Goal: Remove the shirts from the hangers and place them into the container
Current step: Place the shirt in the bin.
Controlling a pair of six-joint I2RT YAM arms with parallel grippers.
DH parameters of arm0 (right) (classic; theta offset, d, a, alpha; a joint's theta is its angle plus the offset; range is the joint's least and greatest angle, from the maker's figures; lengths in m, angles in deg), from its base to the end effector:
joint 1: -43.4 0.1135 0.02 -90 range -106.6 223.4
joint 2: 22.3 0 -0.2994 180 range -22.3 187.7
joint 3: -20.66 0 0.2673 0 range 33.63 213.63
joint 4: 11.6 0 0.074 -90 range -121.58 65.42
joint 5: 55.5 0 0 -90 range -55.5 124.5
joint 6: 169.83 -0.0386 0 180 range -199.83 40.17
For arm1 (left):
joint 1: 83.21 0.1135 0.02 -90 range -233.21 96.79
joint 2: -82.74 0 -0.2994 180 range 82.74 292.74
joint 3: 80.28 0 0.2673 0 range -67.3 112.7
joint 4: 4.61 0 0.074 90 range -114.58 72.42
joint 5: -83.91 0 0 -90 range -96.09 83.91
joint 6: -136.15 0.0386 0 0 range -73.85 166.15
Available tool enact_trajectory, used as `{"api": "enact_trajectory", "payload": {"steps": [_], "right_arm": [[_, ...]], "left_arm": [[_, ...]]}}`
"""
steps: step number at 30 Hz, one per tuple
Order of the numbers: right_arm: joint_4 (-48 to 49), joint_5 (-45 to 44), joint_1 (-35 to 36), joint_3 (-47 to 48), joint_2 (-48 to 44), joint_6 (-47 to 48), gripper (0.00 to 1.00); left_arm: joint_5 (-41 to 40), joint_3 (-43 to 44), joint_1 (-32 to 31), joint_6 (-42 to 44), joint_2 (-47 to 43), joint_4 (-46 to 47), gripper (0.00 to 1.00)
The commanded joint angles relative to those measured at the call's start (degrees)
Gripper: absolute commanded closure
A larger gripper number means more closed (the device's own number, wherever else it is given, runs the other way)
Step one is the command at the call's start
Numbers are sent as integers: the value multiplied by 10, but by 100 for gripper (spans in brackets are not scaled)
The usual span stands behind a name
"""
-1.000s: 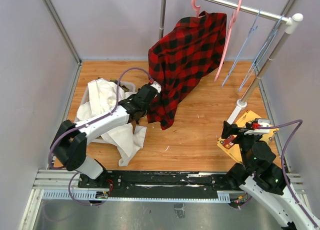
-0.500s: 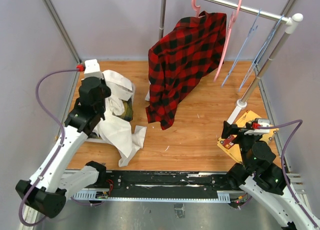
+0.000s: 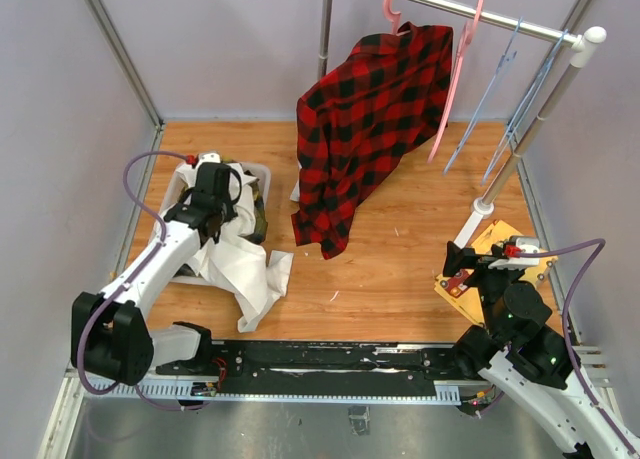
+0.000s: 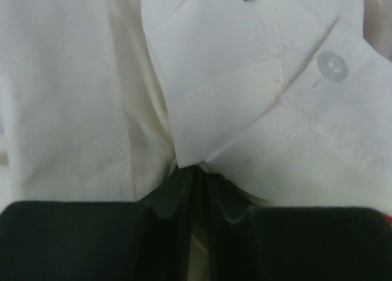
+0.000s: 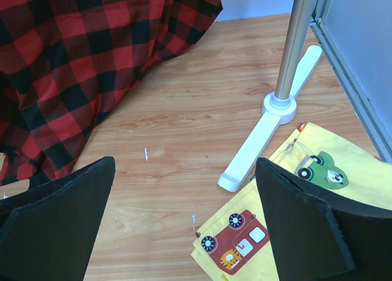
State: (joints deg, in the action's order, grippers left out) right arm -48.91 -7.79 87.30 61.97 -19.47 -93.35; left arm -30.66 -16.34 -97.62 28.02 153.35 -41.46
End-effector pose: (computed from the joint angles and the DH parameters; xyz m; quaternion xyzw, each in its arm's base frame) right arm 0.0416 0.0040 0.2967 0.0776 0.6974 0.0986 0.7056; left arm 0.2609 -0.0505 0.2897 -0.1131 0.8946 0.0797 0.4249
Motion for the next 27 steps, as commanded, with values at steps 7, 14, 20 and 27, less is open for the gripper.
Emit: {"api": "enact_trajectory", "payload": {"steps": [7,14,20,27], "right_arm": [[3,-18,7,-3,-4,-7,2],[4,-16,7,-3,-5,-6,2],[4,-14,7,-3,-5,-8,2],[9,-4,7,-4,-6,-4,2]], "left_arm": [[22,52,3,-24,-104,-50,24],[31,95,3,-16,-188,-84,7],[233,104,3,-47,-221,-104,6],[322,72,-32,-50,-279,-222,6]]}}
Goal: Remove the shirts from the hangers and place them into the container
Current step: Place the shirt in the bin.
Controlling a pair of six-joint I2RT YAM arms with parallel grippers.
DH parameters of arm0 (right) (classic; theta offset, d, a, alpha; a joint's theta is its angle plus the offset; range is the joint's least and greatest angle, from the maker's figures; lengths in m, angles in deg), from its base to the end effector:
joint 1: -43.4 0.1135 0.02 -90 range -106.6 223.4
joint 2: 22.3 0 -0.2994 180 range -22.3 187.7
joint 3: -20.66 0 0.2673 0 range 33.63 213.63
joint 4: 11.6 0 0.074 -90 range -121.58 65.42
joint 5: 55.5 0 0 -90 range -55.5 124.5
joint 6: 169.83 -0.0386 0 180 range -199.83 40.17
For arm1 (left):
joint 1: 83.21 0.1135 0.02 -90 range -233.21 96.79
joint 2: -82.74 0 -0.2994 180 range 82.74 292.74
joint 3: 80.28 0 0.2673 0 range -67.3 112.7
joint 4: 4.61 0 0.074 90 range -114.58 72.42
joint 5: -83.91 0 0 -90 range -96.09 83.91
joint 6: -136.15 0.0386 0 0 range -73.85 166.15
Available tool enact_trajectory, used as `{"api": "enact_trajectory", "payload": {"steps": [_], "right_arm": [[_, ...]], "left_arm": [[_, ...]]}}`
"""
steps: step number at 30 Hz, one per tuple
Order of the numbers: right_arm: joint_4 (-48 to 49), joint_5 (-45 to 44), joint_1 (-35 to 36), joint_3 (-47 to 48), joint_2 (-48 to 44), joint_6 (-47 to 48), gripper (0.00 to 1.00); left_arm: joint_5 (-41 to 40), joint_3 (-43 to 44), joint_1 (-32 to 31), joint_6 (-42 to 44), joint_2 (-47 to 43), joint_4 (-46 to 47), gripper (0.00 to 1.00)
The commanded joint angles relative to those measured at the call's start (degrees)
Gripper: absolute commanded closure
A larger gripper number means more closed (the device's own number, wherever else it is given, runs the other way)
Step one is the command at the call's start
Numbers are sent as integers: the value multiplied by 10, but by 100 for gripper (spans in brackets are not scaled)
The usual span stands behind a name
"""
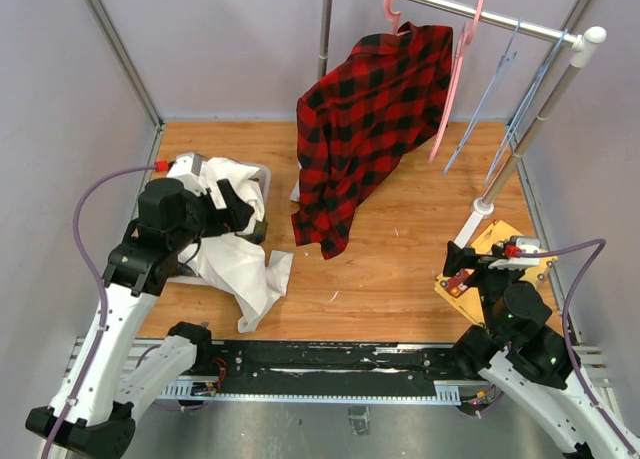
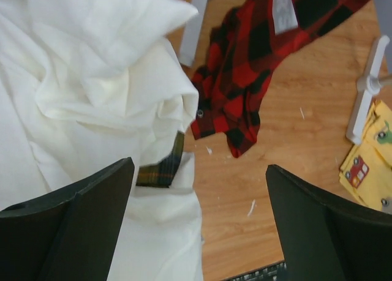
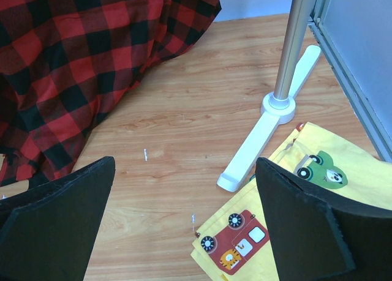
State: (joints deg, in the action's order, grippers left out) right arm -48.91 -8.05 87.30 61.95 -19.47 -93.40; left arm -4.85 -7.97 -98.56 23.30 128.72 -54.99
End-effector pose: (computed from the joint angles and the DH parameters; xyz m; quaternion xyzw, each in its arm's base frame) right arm 0.0417 0.0039 0.2966 0.0795 0.6973 0.0972 0.7056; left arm 0.1486 -0.0417 0.4015 -0.0490 0.8374 -0.1867 0.5113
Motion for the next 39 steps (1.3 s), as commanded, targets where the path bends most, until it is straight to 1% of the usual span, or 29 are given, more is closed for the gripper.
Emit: {"api": "enact_trajectory", "payload": {"steps": [1,2,3,5,7,8,9,12,14,16,19,20,22,24,28,30,32,36,39], "right_arm": [[20,33,7,-5,-5,8,2],[36,57,7,-7,-2,24,2],[57,98,7,-10,2,39,2],[108,223,7,-18,14,64,0],[172,354,7,-31,37,86,4],[187,420,7,-34,56,92,5],[209,474,7,-35,78,94,7],[229,603,9,-26,177,94,9],[230,652,21,-17,242,101,9],[232,657,61,-10,298,129,7],[264,640,156,-17,373,212,1],[275,634,196,-15,401,246,1],[318,614,230,-13,455,304,2],[387,602,233,-12,518,314,2],[469,570,237,37,652,310,0],[497,568,242,66,716,303,2],[549,561,245,86,782,281,4],[686,546,248,100,856,255,10],[752,561,248,106,910,240,13]], "left_arm": [[68,-10,-29,0,-42,-97,6],[70,-9,-31,1,-48,-105,6],[75,-8,-31,3,-51,-110,6],[81,-10,-31,11,-51,-111,6],[77,-11,-31,15,-49,-106,6],[69,-11,-32,16,-53,-99,6],[56,-11,-31,17,-63,-91,6],[13,-11,-32,11,-90,-60,4],[3,-15,-31,11,-101,-43,3],[-9,-25,-31,12,-107,-27,3],[-40,-45,-31,9,-113,-12,1],[-52,-52,-31,10,-117,-6,1],[-69,-67,-31,12,-128,7,0],[-83,-82,-31,15,-142,18,0],[-110,-107,-31,14,-173,45,0],[-125,-125,-32,17,-190,61,0],[-143,-145,-31,21,-209,75,0],[-164,-166,-31,30,-220,87,0],[-170,-182,-32,32,-222,95,0]]}}
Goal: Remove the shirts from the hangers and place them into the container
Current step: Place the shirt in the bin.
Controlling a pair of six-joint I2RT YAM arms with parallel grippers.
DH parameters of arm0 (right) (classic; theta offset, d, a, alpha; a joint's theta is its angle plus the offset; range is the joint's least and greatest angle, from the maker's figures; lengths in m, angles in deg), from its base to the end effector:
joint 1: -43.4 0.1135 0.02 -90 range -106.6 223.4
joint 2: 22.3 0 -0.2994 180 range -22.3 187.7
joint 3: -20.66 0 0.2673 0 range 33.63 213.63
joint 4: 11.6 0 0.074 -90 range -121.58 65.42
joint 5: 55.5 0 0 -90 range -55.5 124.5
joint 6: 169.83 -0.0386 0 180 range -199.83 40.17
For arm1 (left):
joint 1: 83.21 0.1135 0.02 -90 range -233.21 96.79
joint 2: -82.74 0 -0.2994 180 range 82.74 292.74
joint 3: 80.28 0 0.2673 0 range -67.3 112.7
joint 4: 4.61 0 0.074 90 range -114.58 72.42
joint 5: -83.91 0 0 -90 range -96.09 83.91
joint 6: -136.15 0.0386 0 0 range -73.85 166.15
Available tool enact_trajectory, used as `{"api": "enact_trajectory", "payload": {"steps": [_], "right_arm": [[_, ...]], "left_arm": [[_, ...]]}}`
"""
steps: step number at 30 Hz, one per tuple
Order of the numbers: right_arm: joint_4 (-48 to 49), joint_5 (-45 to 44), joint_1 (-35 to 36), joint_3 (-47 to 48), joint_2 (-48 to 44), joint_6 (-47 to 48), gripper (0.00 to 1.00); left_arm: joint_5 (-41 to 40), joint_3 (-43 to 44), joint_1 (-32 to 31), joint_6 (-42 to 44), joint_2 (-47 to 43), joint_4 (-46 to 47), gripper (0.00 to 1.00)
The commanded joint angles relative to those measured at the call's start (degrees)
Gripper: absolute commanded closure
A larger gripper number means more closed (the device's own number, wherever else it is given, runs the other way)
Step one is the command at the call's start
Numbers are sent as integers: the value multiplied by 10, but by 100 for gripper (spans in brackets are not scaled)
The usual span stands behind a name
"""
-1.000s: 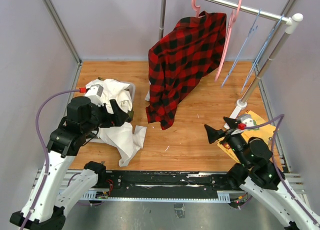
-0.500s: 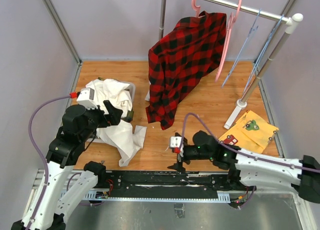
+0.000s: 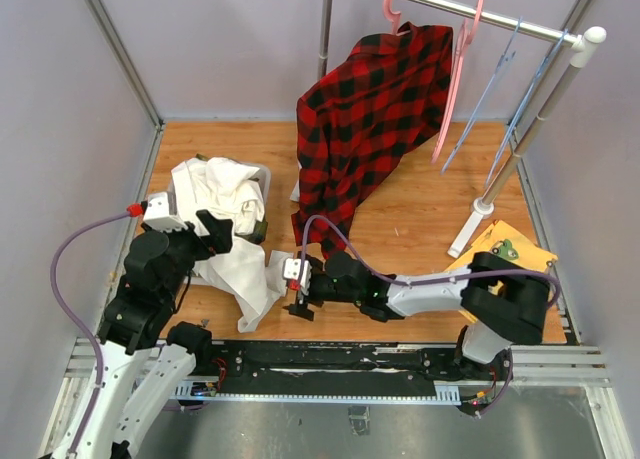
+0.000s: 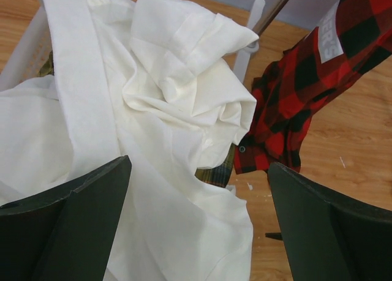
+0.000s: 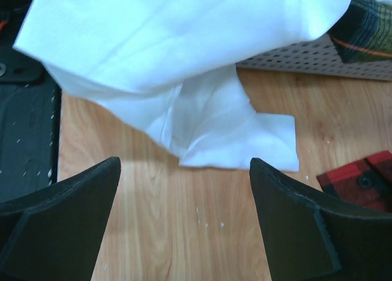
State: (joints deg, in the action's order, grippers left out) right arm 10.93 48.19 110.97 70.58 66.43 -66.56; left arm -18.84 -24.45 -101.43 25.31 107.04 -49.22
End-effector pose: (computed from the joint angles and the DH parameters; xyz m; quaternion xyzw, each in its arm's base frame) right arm 0.1170 0.3073 0.2140 -0.5695 0.5584 0.3566 0.4864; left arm 0.0822 -0.0181 0.3512 -0.0868 0.7764 -0.1247 0.6116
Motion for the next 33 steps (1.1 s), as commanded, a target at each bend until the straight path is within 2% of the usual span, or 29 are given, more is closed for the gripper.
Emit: {"api": "enact_trajectory", "payload": {"steps": [1,6,9,13,16,19,21,24,28,33], "right_arm": [[164,13,11,25,69,-32,13],[281,75,11,33,159,-52,17],[358,86,11,40,212,-70,26],[406,76,9,43,260,-84,46],[396,60,7,27,255,-66,57],[348,47,1,6,208,-37,78],[325,29,-1,-13,172,-17,97],[286,-20,-2,-35,104,-3,99],[148,-90,-1,-18,-2,-13,96],[-97,-145,-1,146,-61,-69,89]], "left_arm": [[-32,-23,-3,12,-7,39,0],[-36,-35,-3,15,-25,46,0],[-38,-44,-3,18,-38,51,0],[-33,-46,-3,12,-39,49,0],[-38,-45,-3,11,-41,47,0],[-43,-44,-3,9,-45,45,0],[-48,-43,-3,8,-47,45,0],[-61,-38,-3,7,-52,41,0],[-68,-23,-3,5,-60,36,0],[-75,39,-3,7,-44,20,0]]}}
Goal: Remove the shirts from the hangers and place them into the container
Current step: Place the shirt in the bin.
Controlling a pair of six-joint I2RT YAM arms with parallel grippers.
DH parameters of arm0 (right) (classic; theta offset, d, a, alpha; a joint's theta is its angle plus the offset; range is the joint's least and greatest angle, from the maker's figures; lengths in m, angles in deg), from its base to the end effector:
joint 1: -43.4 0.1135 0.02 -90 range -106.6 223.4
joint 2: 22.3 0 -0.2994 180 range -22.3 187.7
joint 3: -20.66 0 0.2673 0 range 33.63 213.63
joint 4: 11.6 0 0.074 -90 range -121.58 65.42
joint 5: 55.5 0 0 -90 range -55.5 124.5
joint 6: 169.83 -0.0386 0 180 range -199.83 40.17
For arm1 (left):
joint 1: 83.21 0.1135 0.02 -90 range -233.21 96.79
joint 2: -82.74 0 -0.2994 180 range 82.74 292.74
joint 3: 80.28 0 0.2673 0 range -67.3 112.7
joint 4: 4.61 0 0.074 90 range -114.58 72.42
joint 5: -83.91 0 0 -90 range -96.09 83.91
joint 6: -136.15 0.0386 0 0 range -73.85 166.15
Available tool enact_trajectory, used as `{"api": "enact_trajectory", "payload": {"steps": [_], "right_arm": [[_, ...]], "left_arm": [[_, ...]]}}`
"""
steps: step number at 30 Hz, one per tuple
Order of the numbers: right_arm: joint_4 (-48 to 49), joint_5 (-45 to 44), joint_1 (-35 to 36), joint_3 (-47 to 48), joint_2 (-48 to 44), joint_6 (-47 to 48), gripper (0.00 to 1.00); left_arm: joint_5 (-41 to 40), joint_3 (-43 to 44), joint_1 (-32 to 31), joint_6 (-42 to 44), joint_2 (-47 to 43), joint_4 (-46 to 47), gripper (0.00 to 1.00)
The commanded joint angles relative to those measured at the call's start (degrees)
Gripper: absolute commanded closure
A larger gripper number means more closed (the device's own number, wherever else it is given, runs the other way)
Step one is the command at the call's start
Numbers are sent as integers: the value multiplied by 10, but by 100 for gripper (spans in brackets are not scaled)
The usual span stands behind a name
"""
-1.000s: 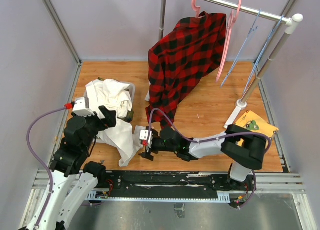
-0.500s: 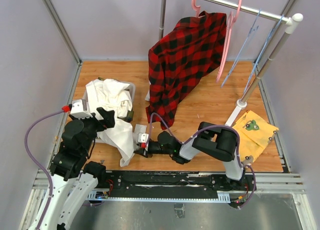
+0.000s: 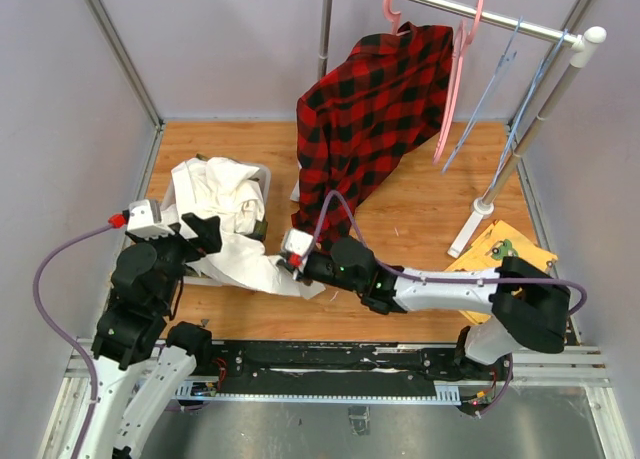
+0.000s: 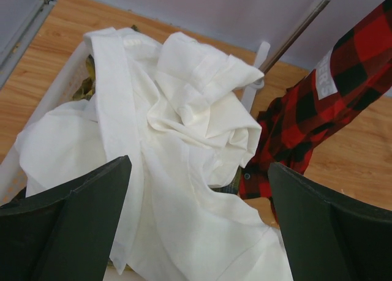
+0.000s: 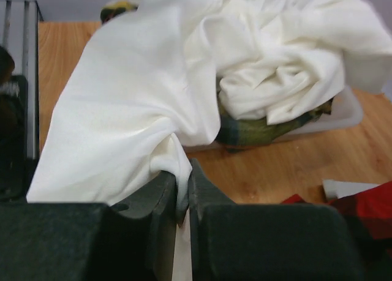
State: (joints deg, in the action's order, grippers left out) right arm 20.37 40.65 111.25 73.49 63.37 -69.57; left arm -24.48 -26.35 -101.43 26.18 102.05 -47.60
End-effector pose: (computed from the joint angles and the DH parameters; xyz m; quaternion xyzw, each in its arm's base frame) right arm 0.1222 0.3112 0.2654 -0.4775 0.5287 0.3710 0.5957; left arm 0.0673 -0.0093 0.3483 -0.1158 0.7454 -0.0968 0.6493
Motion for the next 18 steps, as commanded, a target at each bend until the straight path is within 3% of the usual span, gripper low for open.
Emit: {"api": "enact_trajectory", "payload": {"steps": [1,5,11,18], "right_arm": [[-232,-72,-4,156,-26,-43,89],[-333,-74,-3,298,28,-72,89],[-284,-82,-4,431,129,-94,91],[-319,-45,-7,653,326,-132,90]], "left_arm": [[-25,77,-3,-2,10,-1,0],[-49,120,-3,-5,19,-28,0],[-66,138,-3,-8,6,-44,0],[-70,142,-2,-10,2,-59,0]]}}
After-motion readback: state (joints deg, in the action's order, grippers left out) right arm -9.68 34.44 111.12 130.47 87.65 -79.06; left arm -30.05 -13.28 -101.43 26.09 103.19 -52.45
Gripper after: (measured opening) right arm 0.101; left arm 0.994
